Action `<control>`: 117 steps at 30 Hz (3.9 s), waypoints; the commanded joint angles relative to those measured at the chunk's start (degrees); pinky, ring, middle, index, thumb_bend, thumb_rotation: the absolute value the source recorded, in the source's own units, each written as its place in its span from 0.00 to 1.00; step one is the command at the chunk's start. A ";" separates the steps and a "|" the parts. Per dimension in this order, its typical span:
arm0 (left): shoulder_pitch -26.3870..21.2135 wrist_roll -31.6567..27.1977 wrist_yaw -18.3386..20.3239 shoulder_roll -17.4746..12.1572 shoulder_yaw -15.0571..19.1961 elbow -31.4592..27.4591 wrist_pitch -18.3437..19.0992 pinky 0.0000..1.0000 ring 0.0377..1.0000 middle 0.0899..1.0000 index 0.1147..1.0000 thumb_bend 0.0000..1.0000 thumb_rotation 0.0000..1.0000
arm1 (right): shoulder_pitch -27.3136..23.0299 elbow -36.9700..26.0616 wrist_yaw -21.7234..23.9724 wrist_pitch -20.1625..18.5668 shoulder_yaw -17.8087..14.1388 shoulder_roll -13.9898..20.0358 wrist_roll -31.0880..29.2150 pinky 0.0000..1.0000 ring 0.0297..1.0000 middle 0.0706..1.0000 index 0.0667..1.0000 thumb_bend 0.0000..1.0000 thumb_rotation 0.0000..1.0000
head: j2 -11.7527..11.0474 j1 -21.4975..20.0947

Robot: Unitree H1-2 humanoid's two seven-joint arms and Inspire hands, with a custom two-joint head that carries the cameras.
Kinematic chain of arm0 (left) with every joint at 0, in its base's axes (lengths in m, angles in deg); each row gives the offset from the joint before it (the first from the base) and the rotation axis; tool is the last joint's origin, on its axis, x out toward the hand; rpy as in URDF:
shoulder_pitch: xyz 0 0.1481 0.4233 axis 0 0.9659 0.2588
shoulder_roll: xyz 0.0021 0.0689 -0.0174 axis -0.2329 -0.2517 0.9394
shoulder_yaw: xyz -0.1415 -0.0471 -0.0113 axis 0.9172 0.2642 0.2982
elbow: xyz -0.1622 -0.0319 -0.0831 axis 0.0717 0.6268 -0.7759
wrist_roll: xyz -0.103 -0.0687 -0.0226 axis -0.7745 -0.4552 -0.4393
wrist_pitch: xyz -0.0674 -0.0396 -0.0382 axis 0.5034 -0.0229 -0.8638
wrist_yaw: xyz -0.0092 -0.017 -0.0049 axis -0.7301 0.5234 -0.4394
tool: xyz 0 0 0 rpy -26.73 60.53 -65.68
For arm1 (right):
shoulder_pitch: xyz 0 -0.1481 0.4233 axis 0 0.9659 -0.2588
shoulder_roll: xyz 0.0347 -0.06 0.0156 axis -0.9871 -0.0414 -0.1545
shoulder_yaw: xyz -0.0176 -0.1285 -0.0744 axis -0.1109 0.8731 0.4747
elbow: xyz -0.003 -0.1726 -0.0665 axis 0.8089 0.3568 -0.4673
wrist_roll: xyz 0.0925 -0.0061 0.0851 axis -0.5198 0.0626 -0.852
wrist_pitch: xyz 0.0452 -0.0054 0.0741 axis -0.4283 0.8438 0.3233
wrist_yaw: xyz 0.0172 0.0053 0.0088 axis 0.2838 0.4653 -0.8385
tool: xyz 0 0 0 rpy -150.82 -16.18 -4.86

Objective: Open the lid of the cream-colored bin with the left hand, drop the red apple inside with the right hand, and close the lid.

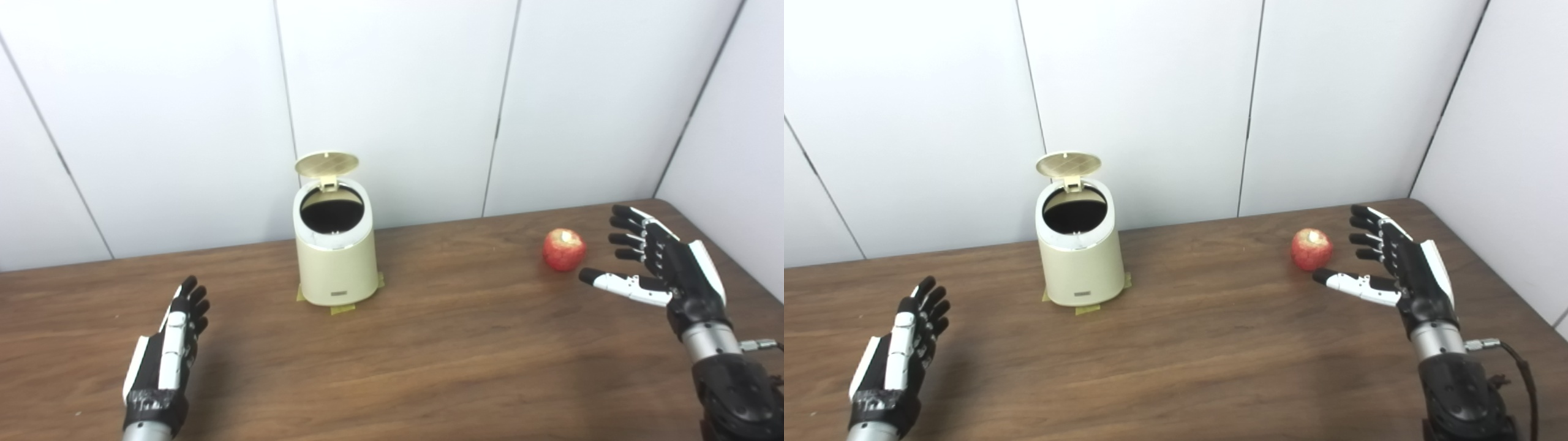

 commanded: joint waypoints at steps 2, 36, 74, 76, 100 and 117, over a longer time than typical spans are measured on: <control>-0.99 -0.46 0.27 -0.82 -0.17 -1.73 -1.54 1.00 0.99 0.99 1.00 0.50 1.00 | -3.40 0.24 -0.37 -1.70 -1.28 2.97 0.96 0.83 0.84 0.84 0.82 0.80 0.27 | 0.15 0.01; -1.33 0.42 -0.12 -0.84 -2.89 -5.07 2.20 1.00 0.98 0.97 1.00 0.46 1.00 | -25.45 33.21 2.87 -0.71 18.46 12.56 16.19 0.77 0.85 0.87 0.85 0.87 0.13 | 1.40 -2.28; 2.77 2.43 -0.66 -4.70 -1.60 -14.25 7.84 1.00 0.98 0.96 1.00 0.45 1.00 | -29.02 48.06 -2.50 9.68 22.27 10.69 20.52 0.61 0.70 0.76 0.76 0.88 0.10 | 2.96 -0.51; 2.78 2.74 -0.81 -4.51 -1.51 -14.35 7.84 1.00 0.97 0.96 1.00 0.44 1.00 | -28.69 47.56 -3.24 10.10 21.79 10.35 20.36 0.59 0.67 0.72 0.74 0.88 0.05 | 3.25 -0.79; 3.27 1.84 -0.86 -2.18 -1.40 -16.18 8.05 1.00 0.98 0.96 1.00 0.44 1.00 | -26.92 45.49 -11.07 16.29 19.09 9.41 21.22 0.29 0.41 0.49 0.50 0.49 0.00 | 3.96 -0.72; 3.51 3.21 -2.11 0.73 -2.95 -14.83 7.40 1.00 0.96 0.95 1.00 0.43 1.00 | -27.66 16.32 -4.86 11.62 19.08 4.84 23.27 0.33 0.40 0.46 0.49 0.50 0.00 | 2.80 6.60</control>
